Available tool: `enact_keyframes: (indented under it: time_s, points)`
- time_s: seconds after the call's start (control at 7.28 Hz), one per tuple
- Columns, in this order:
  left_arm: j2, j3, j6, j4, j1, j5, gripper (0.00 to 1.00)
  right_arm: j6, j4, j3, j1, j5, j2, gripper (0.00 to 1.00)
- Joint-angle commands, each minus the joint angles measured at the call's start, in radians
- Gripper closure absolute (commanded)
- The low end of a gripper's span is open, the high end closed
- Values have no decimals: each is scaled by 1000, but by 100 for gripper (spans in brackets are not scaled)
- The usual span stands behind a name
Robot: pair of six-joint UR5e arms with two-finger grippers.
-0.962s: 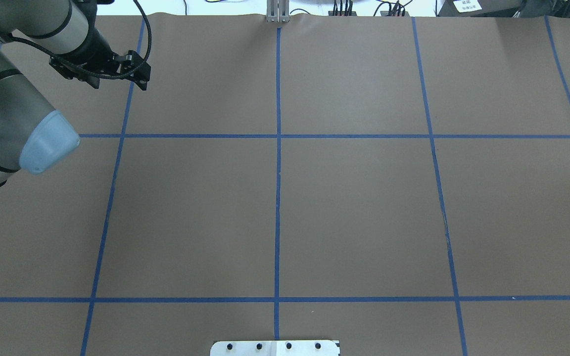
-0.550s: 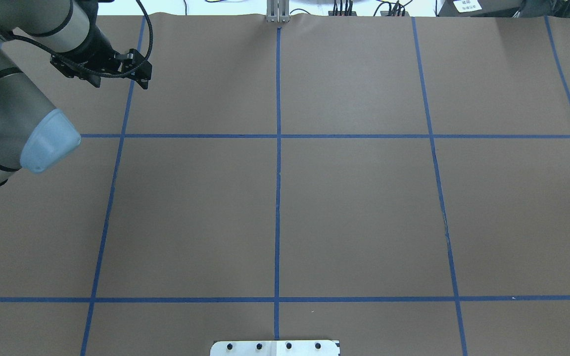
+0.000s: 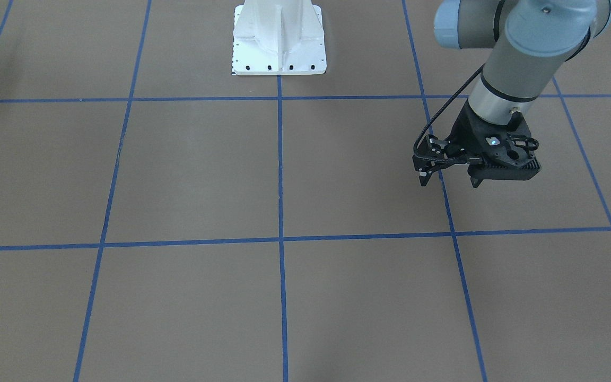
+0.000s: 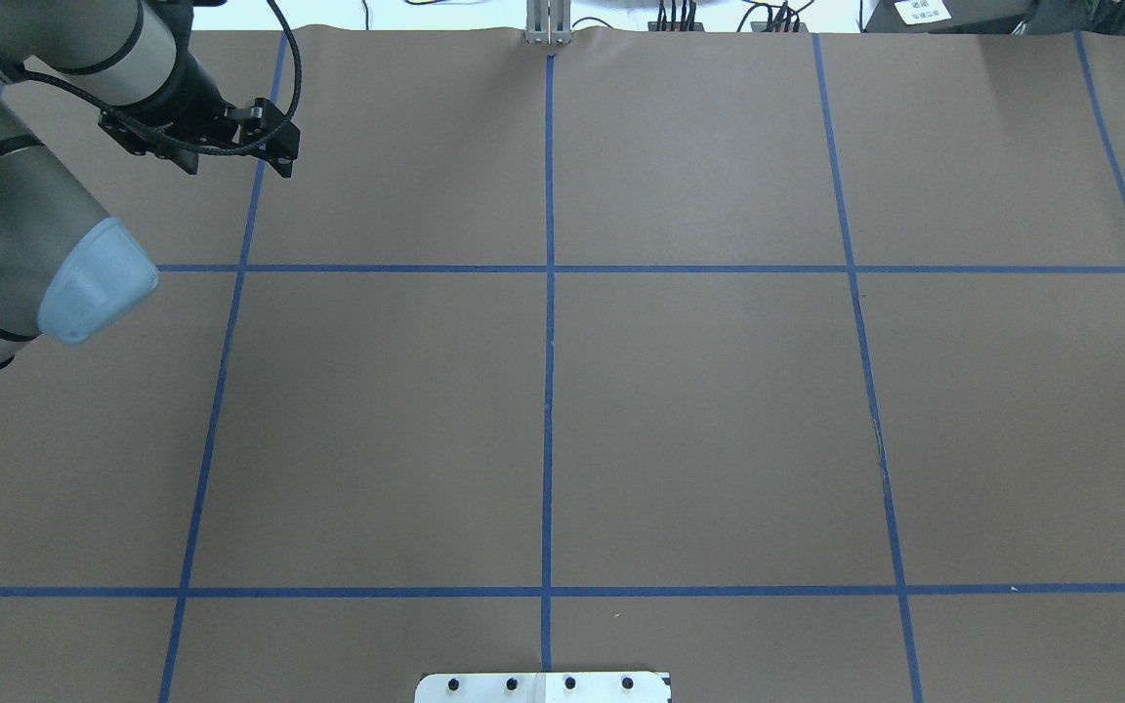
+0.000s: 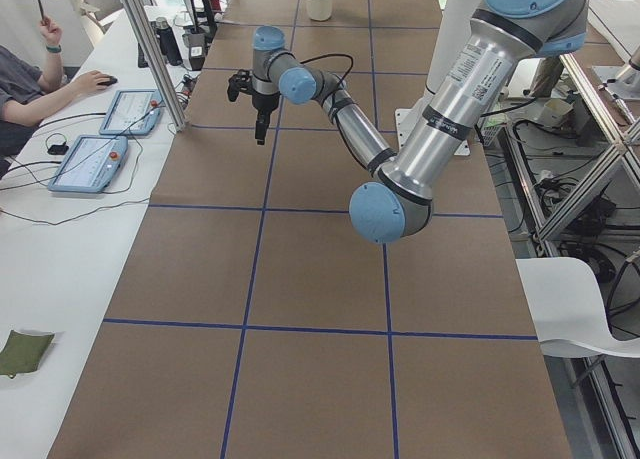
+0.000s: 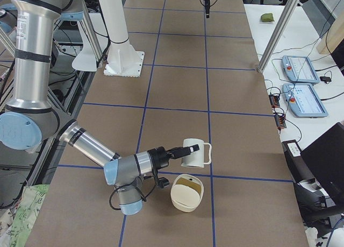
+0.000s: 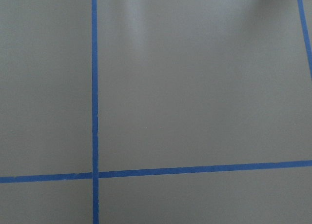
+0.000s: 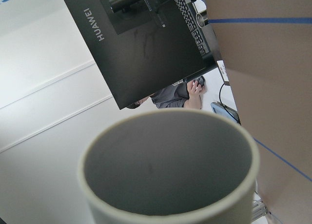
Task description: Left arm hands cup to right arm to dump lemon
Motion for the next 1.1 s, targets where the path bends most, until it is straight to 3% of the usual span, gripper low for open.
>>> enact_keyframes:
  time_s: [0.0,0.69,0.96]
  points:
    - [0,0,0,0,0,-2,0,-242,-2,1,0,74,6,88]
    - [3,0,-2,-2,0,-2,0,-841,-22,35,0,255,0,88]
    - [3,-6,-3,-2,0,-9,0,-1181,-84,44,0,317,-32,87]
